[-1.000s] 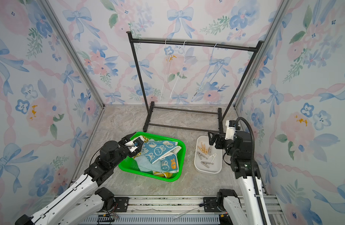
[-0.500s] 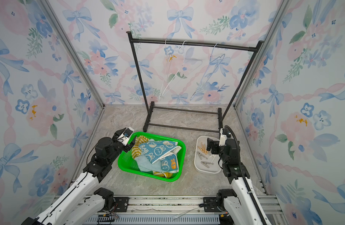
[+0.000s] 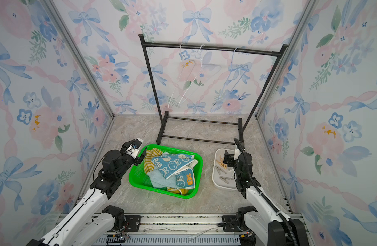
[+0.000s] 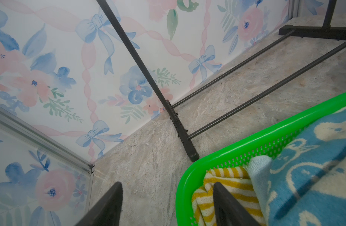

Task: Remove the clothespins securing towels to the hanger
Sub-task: Reset both arms

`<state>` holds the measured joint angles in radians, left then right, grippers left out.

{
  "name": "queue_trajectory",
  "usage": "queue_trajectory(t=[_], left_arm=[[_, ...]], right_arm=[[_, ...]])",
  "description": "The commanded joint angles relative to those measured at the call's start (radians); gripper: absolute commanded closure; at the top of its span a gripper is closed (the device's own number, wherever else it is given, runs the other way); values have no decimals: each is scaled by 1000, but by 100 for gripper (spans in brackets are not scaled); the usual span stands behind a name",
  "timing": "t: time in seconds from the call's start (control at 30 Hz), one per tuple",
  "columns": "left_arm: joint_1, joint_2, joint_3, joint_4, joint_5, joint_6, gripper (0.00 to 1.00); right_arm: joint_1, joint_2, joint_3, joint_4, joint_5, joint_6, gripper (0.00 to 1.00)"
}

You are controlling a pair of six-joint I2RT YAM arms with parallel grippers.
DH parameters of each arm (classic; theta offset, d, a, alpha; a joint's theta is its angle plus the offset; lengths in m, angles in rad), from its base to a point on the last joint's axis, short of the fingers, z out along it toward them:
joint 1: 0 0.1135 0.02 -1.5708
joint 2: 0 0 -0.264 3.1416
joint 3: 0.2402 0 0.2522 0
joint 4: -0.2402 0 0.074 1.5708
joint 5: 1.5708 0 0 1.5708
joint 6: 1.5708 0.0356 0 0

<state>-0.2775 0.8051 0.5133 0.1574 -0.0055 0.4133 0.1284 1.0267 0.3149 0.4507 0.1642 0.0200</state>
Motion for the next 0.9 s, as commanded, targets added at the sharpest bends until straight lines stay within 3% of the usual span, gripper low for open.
queue_trajectory(t=[0.0, 0.23, 0.63, 0.87], left_arm=[[10, 10, -13, 18, 13, -11, 27], [20, 28, -14, 18, 18, -8, 27], [44, 49, -14, 28, 40, -12, 27], [60, 46, -13, 29, 54, -20, 26]], right_arm=[[6, 88, -32, 263, 30, -64, 3], [-31, 299, -86, 568, -9, -68, 3], [-46, 564, -133, 902, -54, -64, 3], [-121, 513, -32, 644, -132, -4, 3]])
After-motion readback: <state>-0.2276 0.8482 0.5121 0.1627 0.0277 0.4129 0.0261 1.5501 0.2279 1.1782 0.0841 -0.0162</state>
